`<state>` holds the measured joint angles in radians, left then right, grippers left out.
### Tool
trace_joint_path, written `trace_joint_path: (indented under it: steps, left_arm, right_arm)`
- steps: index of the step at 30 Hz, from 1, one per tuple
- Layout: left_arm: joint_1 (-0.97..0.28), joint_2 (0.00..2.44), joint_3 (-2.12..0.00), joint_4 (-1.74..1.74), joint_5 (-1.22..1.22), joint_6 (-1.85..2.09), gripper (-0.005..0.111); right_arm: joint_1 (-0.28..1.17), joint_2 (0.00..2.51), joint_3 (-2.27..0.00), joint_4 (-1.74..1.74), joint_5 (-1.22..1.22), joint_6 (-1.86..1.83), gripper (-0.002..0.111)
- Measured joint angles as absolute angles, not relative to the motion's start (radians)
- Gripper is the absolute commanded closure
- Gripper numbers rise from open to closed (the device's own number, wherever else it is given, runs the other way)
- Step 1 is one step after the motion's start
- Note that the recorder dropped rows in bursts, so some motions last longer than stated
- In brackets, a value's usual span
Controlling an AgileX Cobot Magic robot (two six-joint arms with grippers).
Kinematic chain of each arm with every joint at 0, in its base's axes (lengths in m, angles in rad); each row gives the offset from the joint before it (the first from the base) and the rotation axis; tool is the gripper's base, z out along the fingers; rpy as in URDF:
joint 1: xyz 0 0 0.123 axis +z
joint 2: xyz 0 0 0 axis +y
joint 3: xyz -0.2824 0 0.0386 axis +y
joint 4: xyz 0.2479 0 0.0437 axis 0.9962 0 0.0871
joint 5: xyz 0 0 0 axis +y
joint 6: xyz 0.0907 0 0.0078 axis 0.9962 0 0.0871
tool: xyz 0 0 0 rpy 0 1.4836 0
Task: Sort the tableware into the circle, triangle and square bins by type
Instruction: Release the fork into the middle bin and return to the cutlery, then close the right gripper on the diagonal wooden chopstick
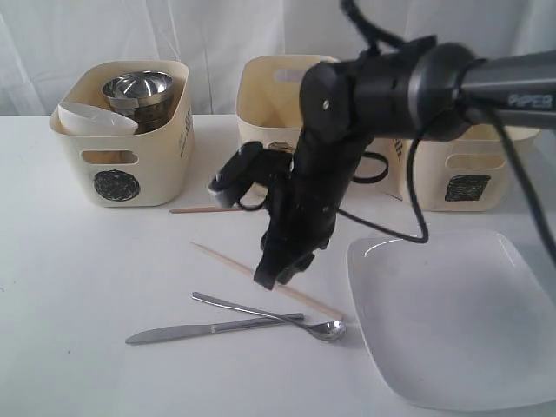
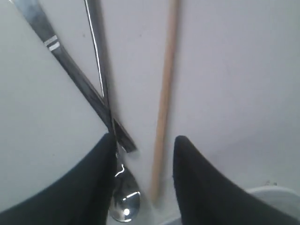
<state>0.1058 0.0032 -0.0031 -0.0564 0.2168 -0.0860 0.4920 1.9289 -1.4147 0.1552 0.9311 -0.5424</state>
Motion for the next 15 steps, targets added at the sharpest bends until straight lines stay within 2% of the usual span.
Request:
trace_joint_path:
  steps: [7, 15]
  left_arm:
    - [0.106, 0.003, -0.003, -0.056, 0.217, -0.086, 0.107]
    - [0.106, 0.003, -0.003, -0.056, 0.217, -0.086, 0.107]
  right_arm:
    - [0.546, 2.054, -1.409, 0.099, 0.910, -0.472, 0.070]
    - [0.546, 2.063, -1.409, 0.097, 0.845, -0.467, 0.070]
